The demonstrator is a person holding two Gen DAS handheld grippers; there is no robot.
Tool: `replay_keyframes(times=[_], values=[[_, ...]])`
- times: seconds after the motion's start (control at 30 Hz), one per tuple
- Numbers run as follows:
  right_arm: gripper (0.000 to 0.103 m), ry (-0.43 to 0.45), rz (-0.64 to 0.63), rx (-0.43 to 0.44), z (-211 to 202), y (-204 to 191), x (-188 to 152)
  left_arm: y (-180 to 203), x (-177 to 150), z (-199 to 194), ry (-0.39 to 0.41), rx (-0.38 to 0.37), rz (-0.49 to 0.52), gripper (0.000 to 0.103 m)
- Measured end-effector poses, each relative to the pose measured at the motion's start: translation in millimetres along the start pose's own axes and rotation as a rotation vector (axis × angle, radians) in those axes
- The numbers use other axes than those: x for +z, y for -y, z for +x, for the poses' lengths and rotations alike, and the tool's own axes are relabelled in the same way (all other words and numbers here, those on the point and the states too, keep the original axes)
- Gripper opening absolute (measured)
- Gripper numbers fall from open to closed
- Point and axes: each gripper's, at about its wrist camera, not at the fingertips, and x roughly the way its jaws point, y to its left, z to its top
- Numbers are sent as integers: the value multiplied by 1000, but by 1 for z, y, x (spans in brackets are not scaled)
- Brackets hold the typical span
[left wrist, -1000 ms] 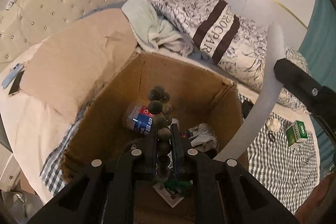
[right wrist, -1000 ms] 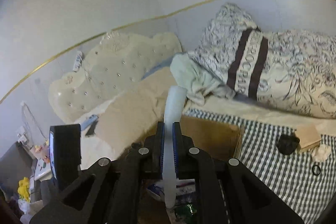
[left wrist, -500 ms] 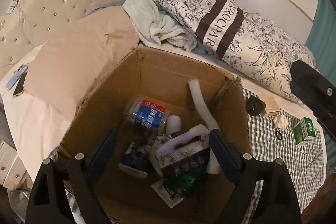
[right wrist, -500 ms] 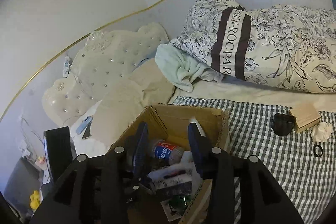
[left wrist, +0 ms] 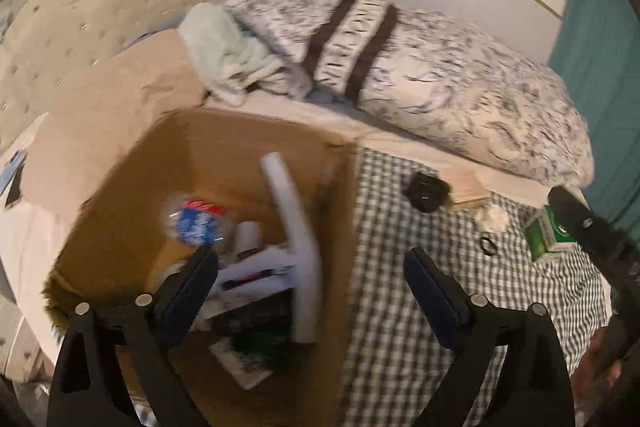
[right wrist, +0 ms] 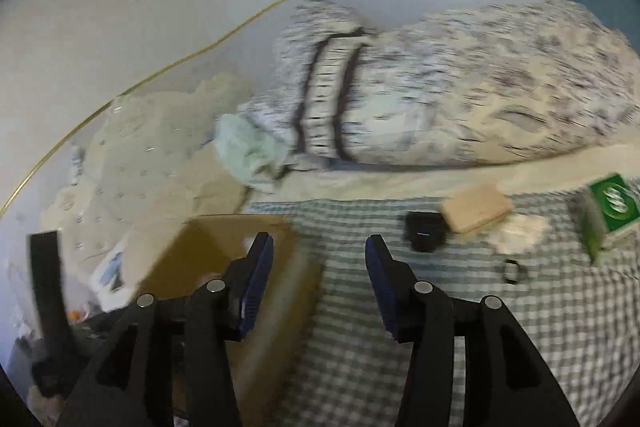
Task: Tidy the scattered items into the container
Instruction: 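Move both open tools back toward the remaining items on the sheet, then grasp the black case with the left tool while the right tool grasps the white cloth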
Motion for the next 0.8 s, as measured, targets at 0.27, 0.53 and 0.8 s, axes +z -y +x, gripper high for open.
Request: replay_keyframes(times=[0.27,0.53,0.8], values=[[48,-20,47,-128,-7,77,-7,81,4,32,-29,-62,100,103],[48,-55,50,-204,12,125,-8,143,1,91,-77,-89,168,103],[48,-133,30,-262,67,155,-8,161,16,166,-122,-94,90,103]])
